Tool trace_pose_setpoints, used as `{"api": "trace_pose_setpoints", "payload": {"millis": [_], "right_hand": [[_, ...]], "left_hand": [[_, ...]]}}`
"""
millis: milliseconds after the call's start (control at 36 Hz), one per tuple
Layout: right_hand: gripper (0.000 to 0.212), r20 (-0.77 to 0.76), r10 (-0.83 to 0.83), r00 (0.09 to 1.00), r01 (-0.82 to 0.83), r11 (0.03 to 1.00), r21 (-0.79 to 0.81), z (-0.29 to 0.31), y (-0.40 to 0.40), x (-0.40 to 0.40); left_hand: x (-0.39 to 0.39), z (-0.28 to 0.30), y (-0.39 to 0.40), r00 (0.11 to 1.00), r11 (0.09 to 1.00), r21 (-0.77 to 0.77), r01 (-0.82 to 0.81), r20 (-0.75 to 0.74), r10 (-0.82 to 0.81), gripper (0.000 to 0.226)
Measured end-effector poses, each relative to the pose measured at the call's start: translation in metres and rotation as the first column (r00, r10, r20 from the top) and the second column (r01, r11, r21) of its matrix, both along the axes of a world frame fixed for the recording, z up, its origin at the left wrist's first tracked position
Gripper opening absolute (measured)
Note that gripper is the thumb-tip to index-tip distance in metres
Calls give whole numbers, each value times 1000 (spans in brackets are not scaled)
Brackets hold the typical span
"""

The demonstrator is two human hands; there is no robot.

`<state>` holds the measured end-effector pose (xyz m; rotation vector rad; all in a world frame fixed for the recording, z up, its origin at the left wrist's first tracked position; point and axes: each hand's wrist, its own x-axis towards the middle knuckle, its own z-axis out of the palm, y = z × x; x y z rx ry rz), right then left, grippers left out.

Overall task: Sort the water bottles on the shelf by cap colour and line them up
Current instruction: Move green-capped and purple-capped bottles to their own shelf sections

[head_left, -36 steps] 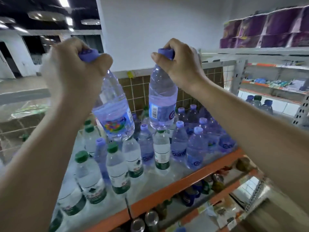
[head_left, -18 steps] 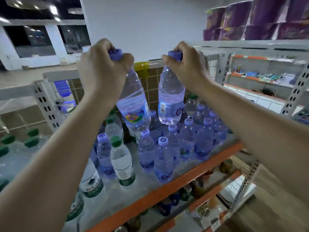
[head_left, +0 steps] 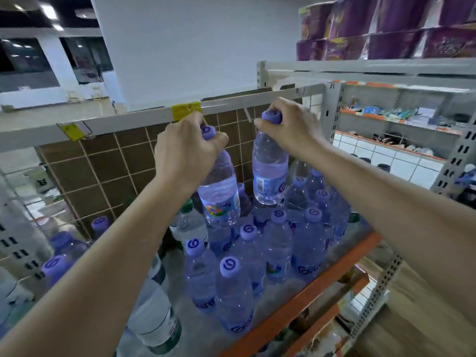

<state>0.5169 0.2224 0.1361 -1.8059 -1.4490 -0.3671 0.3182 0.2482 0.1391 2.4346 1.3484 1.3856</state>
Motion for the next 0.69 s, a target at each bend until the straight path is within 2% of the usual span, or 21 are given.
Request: {"api": "trace_pose_setpoints", "payload": {"millis": [278, 417, 583, 694], "right_hand": [[24, -20, 82, 996, -84, 965, -247, -31, 19, 31], [28, -25, 132, 991, -132, 918, -374, -47, 25, 40], [28, -6, 199, 980, -164, 793, -586, -60, 33, 48], [12, 13, 254, 967, -182, 723, -666, -71, 34, 49]], "left_hand": [[33, -30, 8, 990, 992, -116, -55, -137, 39, 21], [45, -48, 11, 964, 977, -180, -114, -259, 64, 24], [63, -68, 13, 895, 945, -261, -198, -442, 66, 25], [71, -84, 13, 857, 929, -321, -186, -515, -7, 24]]}}
